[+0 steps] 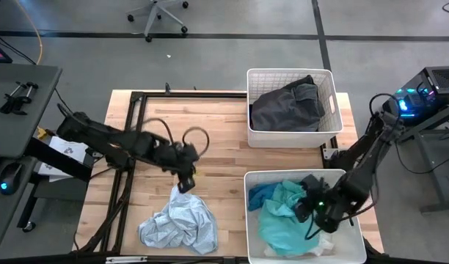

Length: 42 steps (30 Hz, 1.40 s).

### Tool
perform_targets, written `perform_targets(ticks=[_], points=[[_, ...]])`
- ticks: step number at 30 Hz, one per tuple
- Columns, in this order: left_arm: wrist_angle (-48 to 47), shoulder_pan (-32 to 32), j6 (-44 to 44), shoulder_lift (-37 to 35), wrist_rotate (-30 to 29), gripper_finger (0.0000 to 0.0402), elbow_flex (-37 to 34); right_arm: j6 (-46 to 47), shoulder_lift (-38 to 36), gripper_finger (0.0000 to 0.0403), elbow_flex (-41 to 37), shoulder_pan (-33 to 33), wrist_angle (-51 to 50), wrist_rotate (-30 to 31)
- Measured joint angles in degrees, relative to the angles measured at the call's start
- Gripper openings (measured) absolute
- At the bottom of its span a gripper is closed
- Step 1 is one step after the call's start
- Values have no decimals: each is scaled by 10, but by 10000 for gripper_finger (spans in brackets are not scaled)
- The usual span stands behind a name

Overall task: Sort clothes
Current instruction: Put the light blue short into the bottom white laundry bin, then put the white patient gown into the bottom white laundry bin

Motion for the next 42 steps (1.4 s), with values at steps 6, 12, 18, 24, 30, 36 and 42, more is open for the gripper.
perform_targets(ticks=[6, 12, 18, 24, 30, 36, 42], points=[[59, -30, -71, 0, 60, 94, -151, -1, 41, 134, -122, -25, 128, -50], [177, -52, -47, 0, 128, 94, -271, -28, 57, 156, -189, -55, 190, -134], [271, -77, 138, 0, 153, 103, -335, -36, 8, 228, -158, -65, 155, -122], [341, -81, 217, 0, 286, 152, -336, -60, -43, 254, -56, -64, 78, -44], [290, -120, 315, 0, 354, 208, -290, -165, -51, 255, 47, -64, 49, 104], [283, -190, 358, 3, 264, 228, -279, -226, -50, 255, 77, -72, 50, 184], [335, -235, 271, 60, 150, 246, -300, -239, -47, 255, 77, -85, 44, 182]])
